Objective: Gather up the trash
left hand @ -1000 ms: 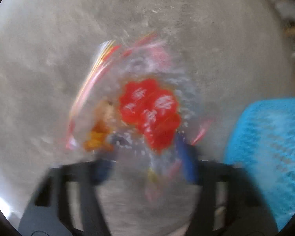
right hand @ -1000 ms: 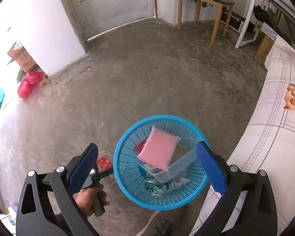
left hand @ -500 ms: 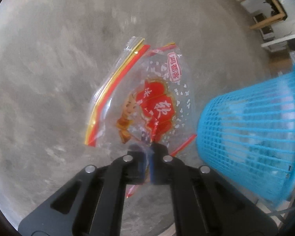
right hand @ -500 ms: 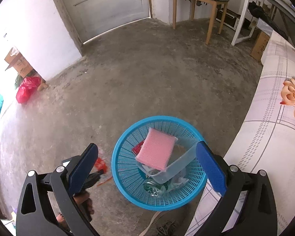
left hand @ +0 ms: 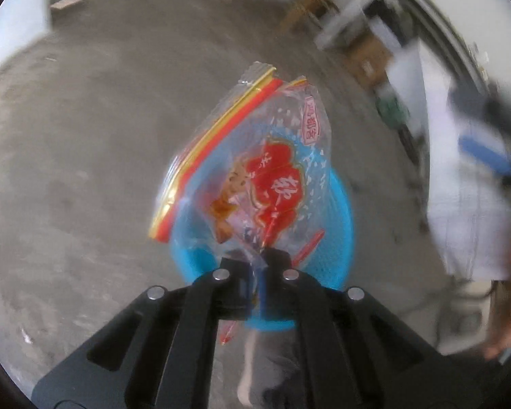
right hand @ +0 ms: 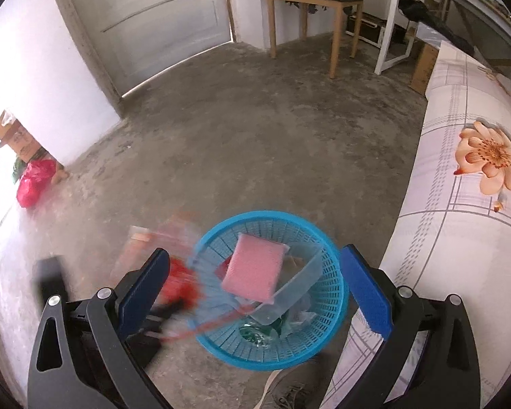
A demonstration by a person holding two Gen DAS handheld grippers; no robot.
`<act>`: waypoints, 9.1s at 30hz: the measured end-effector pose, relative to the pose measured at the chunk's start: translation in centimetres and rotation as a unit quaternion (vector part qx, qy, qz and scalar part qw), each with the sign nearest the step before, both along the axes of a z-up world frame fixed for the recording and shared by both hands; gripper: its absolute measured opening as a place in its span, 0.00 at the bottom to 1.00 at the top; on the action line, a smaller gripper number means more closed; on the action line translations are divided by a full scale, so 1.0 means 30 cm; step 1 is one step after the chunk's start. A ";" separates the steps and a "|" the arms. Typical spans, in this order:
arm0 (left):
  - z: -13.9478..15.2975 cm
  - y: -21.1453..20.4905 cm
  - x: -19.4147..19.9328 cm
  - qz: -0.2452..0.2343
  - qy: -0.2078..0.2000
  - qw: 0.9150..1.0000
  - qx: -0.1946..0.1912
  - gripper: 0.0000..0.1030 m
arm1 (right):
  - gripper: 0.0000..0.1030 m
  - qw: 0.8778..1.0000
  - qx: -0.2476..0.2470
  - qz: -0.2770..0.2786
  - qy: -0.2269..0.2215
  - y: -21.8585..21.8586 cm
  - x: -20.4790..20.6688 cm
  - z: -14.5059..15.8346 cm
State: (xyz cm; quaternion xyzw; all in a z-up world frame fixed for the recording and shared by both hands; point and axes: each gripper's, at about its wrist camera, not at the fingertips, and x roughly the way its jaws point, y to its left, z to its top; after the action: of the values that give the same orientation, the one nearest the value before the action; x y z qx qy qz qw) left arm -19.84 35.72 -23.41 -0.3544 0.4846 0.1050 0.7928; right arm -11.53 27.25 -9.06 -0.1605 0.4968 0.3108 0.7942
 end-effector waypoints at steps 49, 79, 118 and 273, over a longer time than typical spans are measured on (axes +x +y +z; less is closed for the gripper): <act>0.374 0.043 -0.327 -0.025 0.019 0.980 0.196 0.91 | 0.94 0.994 0.020 -0.094 -0.043 -0.161 -0.325 -0.020; 0.324 -0.018 -0.230 -0.068 0.032 0.973 0.216 0.91 | 0.94 0.987 0.004 -0.161 -0.010 -0.257 -0.253 -0.107; 0.331 -0.010 -0.229 -0.068 0.032 0.974 0.212 0.91 | 0.94 0.992 -0.018 -0.126 -0.008 -0.212 -0.279 -0.136; 0.332 -0.020 -0.237 -0.076 0.032 0.974 0.211 0.91 | 0.94 0.993 -0.020 -0.117 -0.004 -0.203 -0.284 -0.147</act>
State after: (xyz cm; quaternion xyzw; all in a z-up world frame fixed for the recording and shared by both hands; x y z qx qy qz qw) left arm -26.93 35.13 -13.44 -0.1373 0.5021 0.1556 0.8395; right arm -20.04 21.16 -13.46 -0.1186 0.5154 0.2053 0.8235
